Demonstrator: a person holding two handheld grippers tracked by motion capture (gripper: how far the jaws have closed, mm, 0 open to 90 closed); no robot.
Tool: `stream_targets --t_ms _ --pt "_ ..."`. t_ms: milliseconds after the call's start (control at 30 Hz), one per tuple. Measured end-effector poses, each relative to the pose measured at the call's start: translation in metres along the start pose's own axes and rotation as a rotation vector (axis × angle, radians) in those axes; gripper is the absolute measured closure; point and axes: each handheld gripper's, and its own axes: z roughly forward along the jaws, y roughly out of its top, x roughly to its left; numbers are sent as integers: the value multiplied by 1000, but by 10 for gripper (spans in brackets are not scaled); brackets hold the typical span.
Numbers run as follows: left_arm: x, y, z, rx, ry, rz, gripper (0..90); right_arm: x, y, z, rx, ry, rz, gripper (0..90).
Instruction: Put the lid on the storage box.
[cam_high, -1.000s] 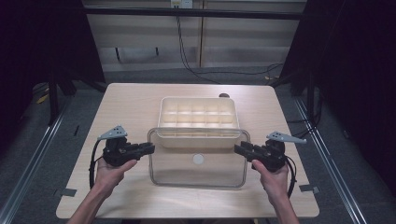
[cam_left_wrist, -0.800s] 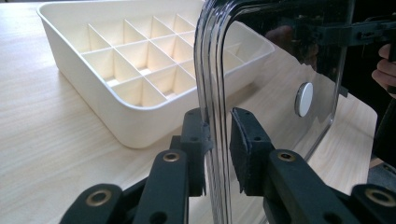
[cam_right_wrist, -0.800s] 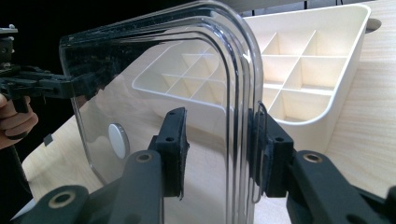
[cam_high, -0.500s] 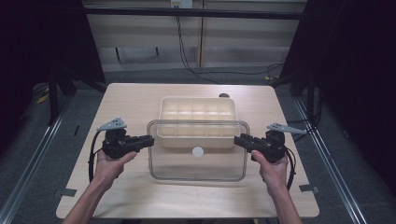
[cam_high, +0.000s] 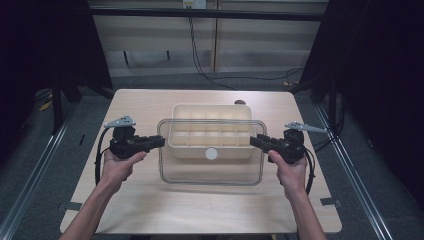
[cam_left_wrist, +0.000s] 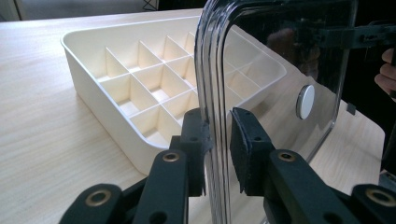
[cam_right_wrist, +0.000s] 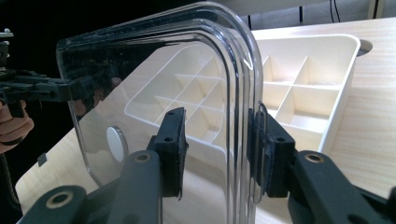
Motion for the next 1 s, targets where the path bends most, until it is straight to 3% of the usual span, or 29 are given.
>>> stream_targets --t_ms 767,1000 --pt "5 40 2 -23 23 16 761 -10 44 9 -29 -15 8 568" --pt "9 48 9 -28 32 3 759 -12 55 13 -27 -29 5 565"
